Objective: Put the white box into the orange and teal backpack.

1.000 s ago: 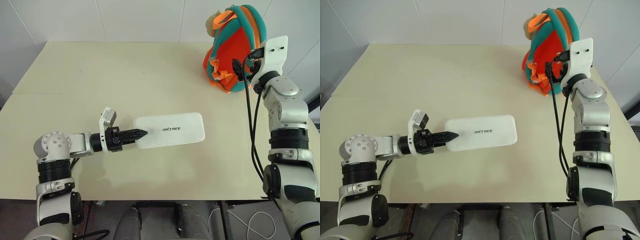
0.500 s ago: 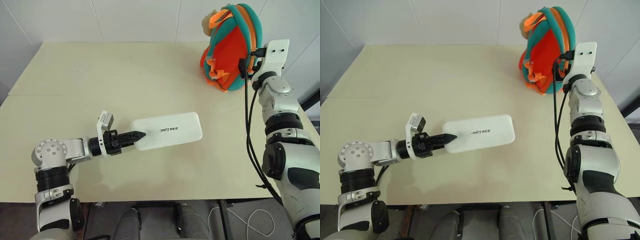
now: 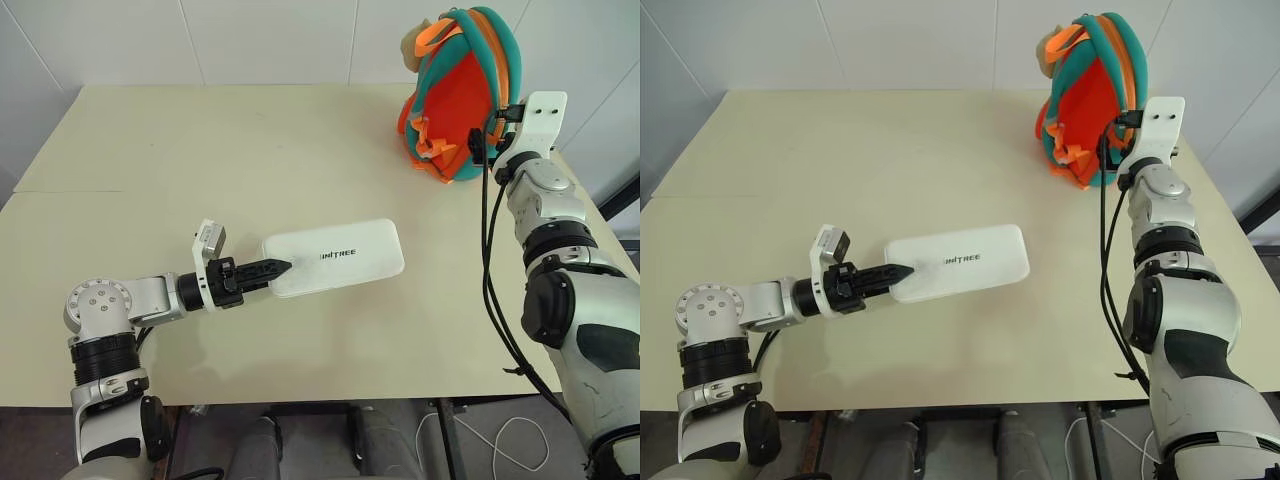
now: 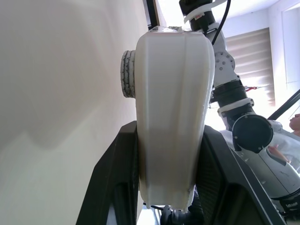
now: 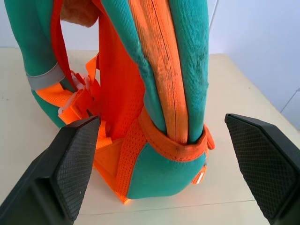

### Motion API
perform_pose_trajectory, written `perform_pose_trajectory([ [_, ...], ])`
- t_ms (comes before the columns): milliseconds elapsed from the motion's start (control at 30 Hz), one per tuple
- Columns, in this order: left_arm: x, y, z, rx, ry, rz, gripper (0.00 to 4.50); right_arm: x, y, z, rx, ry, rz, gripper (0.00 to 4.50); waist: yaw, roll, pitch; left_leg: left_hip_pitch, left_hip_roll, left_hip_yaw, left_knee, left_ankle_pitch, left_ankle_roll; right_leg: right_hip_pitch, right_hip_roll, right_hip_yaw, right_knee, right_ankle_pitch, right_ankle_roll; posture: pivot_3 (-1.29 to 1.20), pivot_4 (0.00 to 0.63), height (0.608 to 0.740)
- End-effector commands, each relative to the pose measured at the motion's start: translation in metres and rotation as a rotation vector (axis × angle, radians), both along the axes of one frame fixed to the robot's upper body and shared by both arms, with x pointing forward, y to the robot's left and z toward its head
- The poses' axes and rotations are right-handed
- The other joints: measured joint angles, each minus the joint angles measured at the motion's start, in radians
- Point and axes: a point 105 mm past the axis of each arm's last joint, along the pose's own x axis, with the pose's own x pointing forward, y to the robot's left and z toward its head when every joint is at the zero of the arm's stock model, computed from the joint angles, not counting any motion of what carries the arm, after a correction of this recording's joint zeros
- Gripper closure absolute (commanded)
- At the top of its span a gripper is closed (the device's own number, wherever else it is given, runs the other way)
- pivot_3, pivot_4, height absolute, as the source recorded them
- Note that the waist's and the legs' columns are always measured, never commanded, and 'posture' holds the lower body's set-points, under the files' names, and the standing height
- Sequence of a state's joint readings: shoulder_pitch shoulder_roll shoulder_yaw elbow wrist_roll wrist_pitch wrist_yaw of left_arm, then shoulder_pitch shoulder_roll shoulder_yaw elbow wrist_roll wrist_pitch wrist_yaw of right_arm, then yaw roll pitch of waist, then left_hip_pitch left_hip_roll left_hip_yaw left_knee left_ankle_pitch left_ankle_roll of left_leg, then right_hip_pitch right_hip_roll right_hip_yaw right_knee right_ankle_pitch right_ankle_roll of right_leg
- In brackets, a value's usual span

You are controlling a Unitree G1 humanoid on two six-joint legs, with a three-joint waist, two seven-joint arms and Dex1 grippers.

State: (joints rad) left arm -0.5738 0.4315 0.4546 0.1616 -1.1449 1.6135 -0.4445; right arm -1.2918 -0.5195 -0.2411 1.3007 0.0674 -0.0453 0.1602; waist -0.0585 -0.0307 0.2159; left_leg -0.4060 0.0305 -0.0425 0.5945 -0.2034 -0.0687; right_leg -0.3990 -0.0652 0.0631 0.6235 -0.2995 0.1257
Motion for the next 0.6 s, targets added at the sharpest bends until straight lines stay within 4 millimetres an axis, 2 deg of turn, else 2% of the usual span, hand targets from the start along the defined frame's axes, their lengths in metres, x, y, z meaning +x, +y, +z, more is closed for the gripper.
perform_pose_trajectory([
  [33, -0.0038, 0.0001, 0.0116, -0.037, -0.054, -0.006, 3.26, -0.0005, -0.0009, 0.0215, -0.039, -0.061, -0.054, 0.00, 0.000, 0.000, 0.000, 0.000, 0.000, 0.000, 0.000, 0.000, 0.000, 0.000, 0.000, 0.000, 0.000, 0.000, 0.000, 0.00, 0.150, 0.740],
  [600, -0.0011, 0.0012, 0.0118, -0.031, -0.056, 0.013, 3.26, -0.0007, -0.0071, 0.0144, -0.056, -0.035, -0.177, 0.00, -0.001, 0.000, 0.000, 0.000, 0.000, 0.000, 0.000, 0.000, 0.000, 0.000, 0.000, 0.000, 0.000, 0.000, 0.000, 0.00, 0.150, 0.740],
])
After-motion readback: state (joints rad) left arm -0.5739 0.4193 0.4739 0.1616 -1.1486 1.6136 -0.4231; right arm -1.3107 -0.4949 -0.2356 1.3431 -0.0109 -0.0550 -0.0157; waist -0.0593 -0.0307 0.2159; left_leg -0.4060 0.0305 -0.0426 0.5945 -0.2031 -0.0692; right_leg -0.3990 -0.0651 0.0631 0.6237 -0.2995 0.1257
